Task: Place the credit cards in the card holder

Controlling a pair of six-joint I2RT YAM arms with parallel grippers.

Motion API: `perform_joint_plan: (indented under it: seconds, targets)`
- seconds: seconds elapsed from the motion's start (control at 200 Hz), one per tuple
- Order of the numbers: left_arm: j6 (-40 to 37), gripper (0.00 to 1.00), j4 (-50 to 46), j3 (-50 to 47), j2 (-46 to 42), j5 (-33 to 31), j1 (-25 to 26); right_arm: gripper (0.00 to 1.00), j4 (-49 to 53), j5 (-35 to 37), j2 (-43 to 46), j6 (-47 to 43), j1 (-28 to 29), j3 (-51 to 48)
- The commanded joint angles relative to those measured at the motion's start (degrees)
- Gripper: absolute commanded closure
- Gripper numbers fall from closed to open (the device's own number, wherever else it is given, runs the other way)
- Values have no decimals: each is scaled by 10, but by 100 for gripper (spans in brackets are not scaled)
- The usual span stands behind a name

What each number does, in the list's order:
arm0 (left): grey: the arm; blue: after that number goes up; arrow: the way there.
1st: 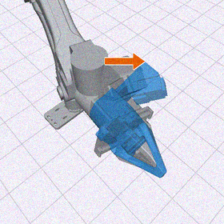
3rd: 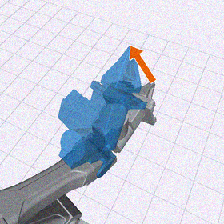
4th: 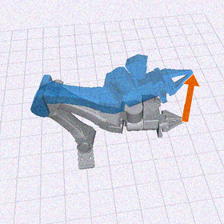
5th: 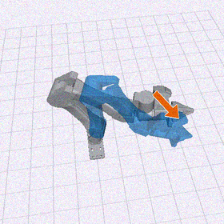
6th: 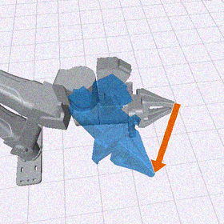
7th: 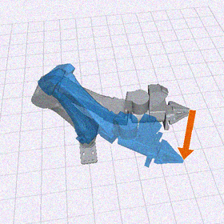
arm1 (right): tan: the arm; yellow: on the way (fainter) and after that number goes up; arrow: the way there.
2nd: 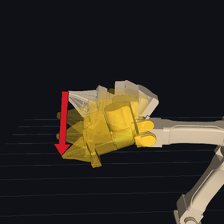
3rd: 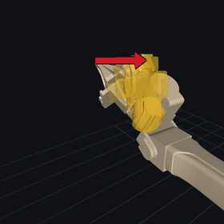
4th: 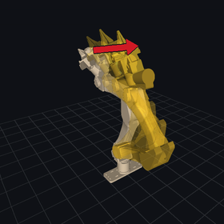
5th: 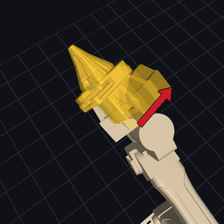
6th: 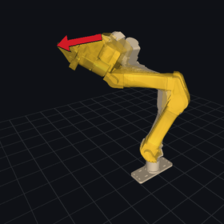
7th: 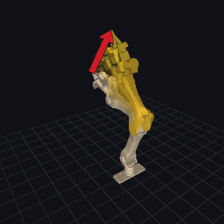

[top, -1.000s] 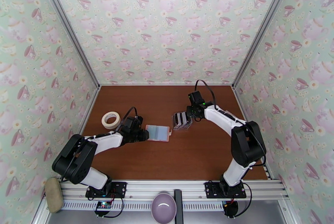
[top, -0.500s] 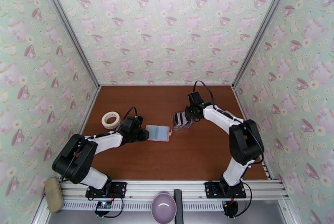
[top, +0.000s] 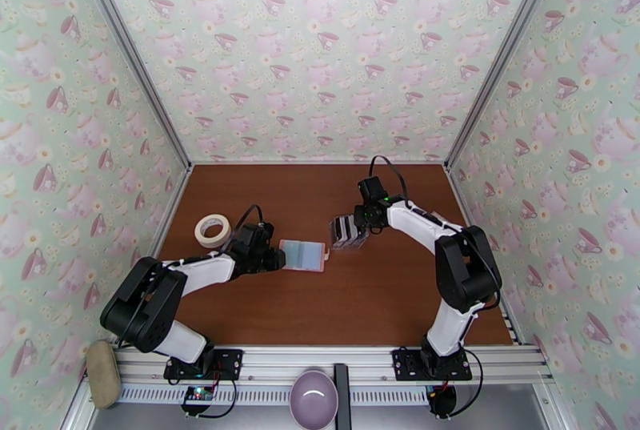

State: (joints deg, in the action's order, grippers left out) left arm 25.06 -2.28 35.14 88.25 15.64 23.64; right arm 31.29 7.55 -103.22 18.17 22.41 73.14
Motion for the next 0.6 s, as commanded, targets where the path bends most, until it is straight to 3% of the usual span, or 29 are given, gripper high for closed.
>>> perform_joint_plan:
  seconds: [0.0, 0.596]
  targets:
    - [3, 63, -11, -9, 32, 16, 3, 61, 17, 32, 8, -7, -3, 16]
    - [3, 63, -9, -10, 32, 20, 2, 69, 26, 34, 23, -7, -3, 19]
